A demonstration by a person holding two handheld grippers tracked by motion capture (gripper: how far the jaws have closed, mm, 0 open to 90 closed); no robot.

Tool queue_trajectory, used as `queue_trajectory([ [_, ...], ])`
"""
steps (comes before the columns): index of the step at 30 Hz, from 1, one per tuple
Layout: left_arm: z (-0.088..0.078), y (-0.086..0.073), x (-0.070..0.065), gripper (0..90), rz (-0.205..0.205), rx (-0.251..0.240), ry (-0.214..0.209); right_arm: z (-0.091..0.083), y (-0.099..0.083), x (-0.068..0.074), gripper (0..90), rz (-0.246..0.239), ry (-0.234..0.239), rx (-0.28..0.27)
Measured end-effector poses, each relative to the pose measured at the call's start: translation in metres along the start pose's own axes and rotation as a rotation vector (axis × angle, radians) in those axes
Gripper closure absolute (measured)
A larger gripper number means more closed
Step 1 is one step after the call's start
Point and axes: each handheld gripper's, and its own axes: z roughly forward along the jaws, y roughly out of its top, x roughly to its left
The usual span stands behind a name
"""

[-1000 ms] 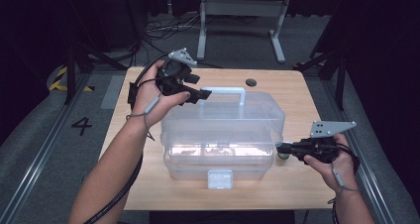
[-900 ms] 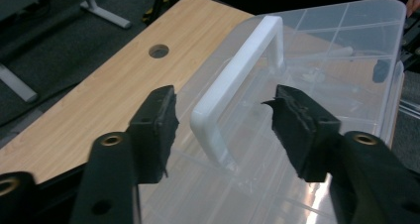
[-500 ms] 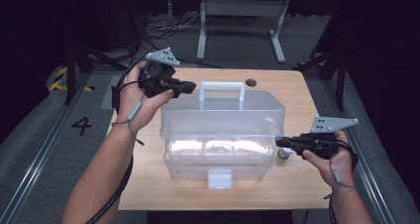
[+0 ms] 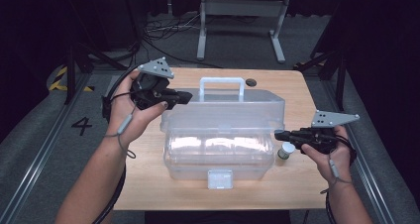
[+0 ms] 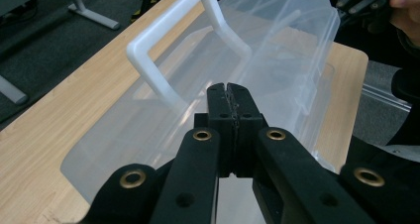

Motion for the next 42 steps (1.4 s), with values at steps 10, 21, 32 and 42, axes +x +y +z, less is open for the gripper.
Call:
queue_trajectory([
  [10,-0.012,-0.013,-0.010,89.9,0.006,0.014,0.019,0.005,0.008,-0.004,90.0,0.014,-0.019,-0.036],
  [21,-0.014,-0.029,-0.015,89.9,-0.005,-0.001,-0.012,0.006,0.014,-0.006,90.0,0.035,-0.048,-0.070],
  [32,-0.006,-0.048,-0.013,89.7,-0.027,-0.004,-0.038,0.007,0.019,-0.009,90.0,0.059,-0.069,-0.091],
  [42,0.006,-0.068,-0.009,87.9,-0.076,-0.017,-0.029,0.009,0.022,-0.010,90.0,0.080,-0.084,-0.114],
])
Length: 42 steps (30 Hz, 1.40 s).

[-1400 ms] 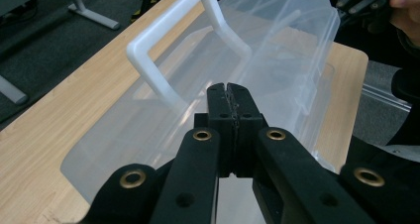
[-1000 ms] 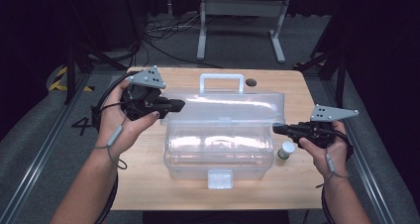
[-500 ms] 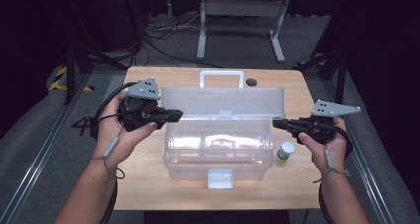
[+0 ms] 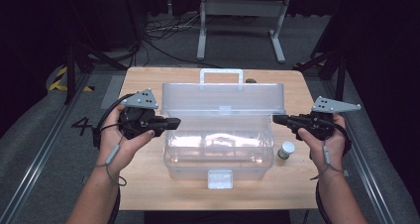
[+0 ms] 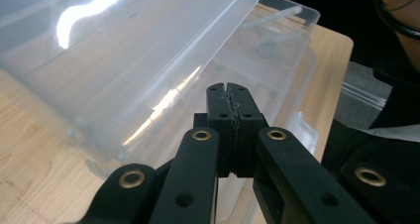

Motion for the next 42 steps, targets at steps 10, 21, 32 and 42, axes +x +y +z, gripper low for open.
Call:
queue_trajectory([
  [10,0.009,-0.014,0.009,87.9,-0.054,-0.083,0.064,0.001,0.000,0.001,90.0,0.012,-0.013,-0.013],
  [21,0.019,-0.017,0.013,88.0,-0.056,-0.116,0.157,-0.001,-0.003,0.003,90.0,0.014,-0.013,-0.027],
  [32,0.020,-0.015,0.017,89.2,-0.054,-0.154,0.174,-0.009,-0.010,0.003,86.6,0.020,-0.029,-0.021],
  [42,0.019,-0.010,0.022,89.3,-0.064,-0.155,0.167,-0.020,-0.016,0.003,78.2,0.008,-0.123,-0.012],
])
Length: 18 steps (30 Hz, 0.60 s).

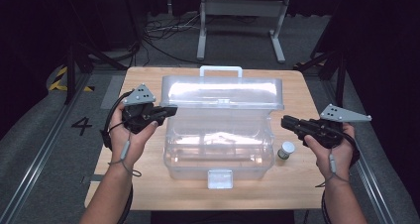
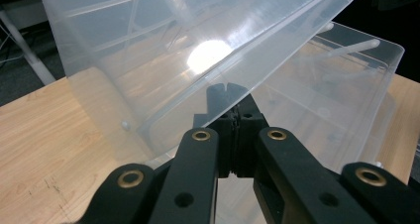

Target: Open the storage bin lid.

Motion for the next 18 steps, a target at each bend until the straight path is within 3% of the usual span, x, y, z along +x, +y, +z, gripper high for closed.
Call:
queue_trajectory([
  [4,0.000,0.001,0.001,89.3,0.001,-0.002,-0.001,0.000,0.001,0.000,69.1,0.004,-0.044,-0.012],
  [8,0.001,0.003,0.003,89.3,-0.006,-0.009,-0.010,0.002,0.001,0.000,56.3,0.015,-0.100,-0.058],
  [14,0.002,0.005,0.006,89.3,-0.005,-0.016,-0.012,0.008,0.009,-0.002,47.8,-0.013,-0.173,-0.054],
  [18,0.002,0.006,0.007,89.2,-0.005,-0.017,-0.014,0.012,0.017,0.000,45.4,-0.041,-0.189,-0.066],
])
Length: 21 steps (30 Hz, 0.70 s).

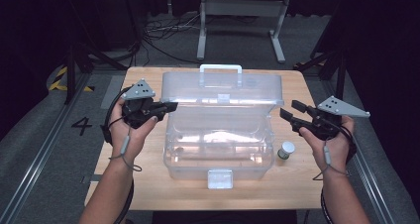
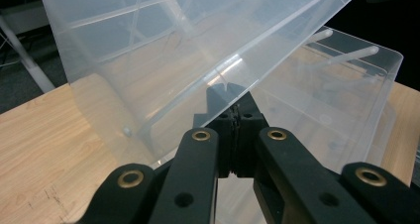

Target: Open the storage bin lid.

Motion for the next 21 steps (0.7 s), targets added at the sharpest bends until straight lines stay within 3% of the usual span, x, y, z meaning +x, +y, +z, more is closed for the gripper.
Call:
queue_trajectory([
  [4,0.001,0.002,0.002,89.2,0.000,-0.006,-0.003,0.004,0.005,0.002,44.2,-0.007,-0.013,0.018],
  [13,0.002,0.003,0.005,88.6,0.001,-0.017,-0.010,0.023,0.016,0.011,44.4,-0.069,-0.056,-0.012],
  [21,0.002,0.004,0.006,88.6,-0.001,-0.023,-0.015,0.037,0.017,0.014,46.7,-0.087,-0.089,-0.031],
])
